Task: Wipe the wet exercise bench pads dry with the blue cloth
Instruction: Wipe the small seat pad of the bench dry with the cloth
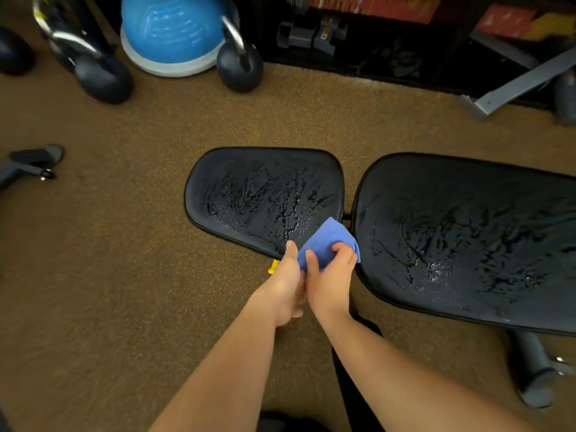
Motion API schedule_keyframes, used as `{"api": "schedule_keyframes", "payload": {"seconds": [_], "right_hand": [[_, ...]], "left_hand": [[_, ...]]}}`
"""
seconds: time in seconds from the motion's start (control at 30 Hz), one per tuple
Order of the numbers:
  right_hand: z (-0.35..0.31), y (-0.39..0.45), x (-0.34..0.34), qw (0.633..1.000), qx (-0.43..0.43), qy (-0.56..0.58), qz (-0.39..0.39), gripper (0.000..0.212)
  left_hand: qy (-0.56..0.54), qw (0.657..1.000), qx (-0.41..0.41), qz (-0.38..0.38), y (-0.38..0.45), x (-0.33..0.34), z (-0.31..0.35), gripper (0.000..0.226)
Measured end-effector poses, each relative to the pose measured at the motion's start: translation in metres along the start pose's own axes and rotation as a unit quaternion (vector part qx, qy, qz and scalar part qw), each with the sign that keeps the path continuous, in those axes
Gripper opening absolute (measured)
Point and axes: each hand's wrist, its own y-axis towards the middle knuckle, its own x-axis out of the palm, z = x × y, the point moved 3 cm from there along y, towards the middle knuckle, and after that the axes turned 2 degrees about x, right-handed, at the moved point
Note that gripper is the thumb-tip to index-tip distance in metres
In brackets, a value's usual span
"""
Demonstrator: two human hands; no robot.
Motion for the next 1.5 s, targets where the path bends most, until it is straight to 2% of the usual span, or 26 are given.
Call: {"api": "schedule_keyframes", "payload": {"seconds": [0.1,0.13,0.2,0.27,0.33,0.43,0.5,0.73,0.9,1.03,1.23,1.4,1.43,1.5], "right_hand": [[-0.01,0.006,0.004,0.999,-0.002,0.002,0.044,0.045],[-0.012,0.01,0.004,0.999,-0.004,0.005,0.049,0.047],[-0.017,0.02,0.001,0.998,-0.02,0.001,0.051,0.049],[-0.021,0.033,-0.003,0.998,-0.038,-0.011,0.047,0.049],[-0.023,0.043,-0.006,0.998,-0.049,-0.028,0.04,0.05],[-0.023,0.048,-0.007,0.996,-0.059,-0.057,0.034,0.05],[-0.023,0.052,-0.006,0.994,-0.071,-0.074,0.036,0.051],[-0.023,0.074,-0.001,0.988,-0.094,-0.12,0.039,0.054],[-0.033,0.091,0.0,0.976,-0.123,-0.175,0.044,0.055],[-0.057,0.126,-0.003,0.973,-0.18,-0.135,-0.057,0.059],[-0.088,0.194,-0.011,0.93,-0.15,-0.274,-0.194,0.061],[-0.109,0.223,-0.009,0.921,-0.124,-0.265,-0.259,0.047],[-0.114,0.229,-0.009,0.914,-0.135,-0.284,-0.258,0.04],[-0.128,0.24,-0.013,0.906,-0.186,-0.317,-0.208,0.026]], "left_hand": [[0.112,0.992,0.01,0.062,-0.013,-0.033,0.0,0.097],[0.13,0.987,0.019,0.095,-0.013,-0.049,0.0,0.094],[0.147,0.969,0.059,0.192,-0.013,-0.081,0.005,0.074],[0.141,0.931,0.133,0.309,-0.013,-0.11,0.011,0.051],[0.137,0.899,0.209,0.361,-0.018,-0.124,0.022,0.055],[0.181,0.862,0.301,0.365,-0.026,-0.132,0.046,0.068],[0.224,0.845,0.334,0.353,-0.024,-0.139,0.062,0.072],[0.321,0.829,0.288,0.355,-0.015,-0.162,0.094,0.088],[0.336,0.81,0.292,0.383,-0.017,-0.165,0.102,0.095],[0.333,0.808,0.285,0.395,-0.016,-0.167,0.104,0.096],[0.335,0.812,0.275,0.391,-0.017,-0.167,0.11,0.1],[0.342,0.81,0.268,0.393,-0.018,-0.167,0.113,0.102],[0.34,0.812,0.266,0.393,-0.018,-0.168,0.113,0.102],[0.34,0.814,0.261,0.393,-0.019,-0.168,0.112,0.102]]}}
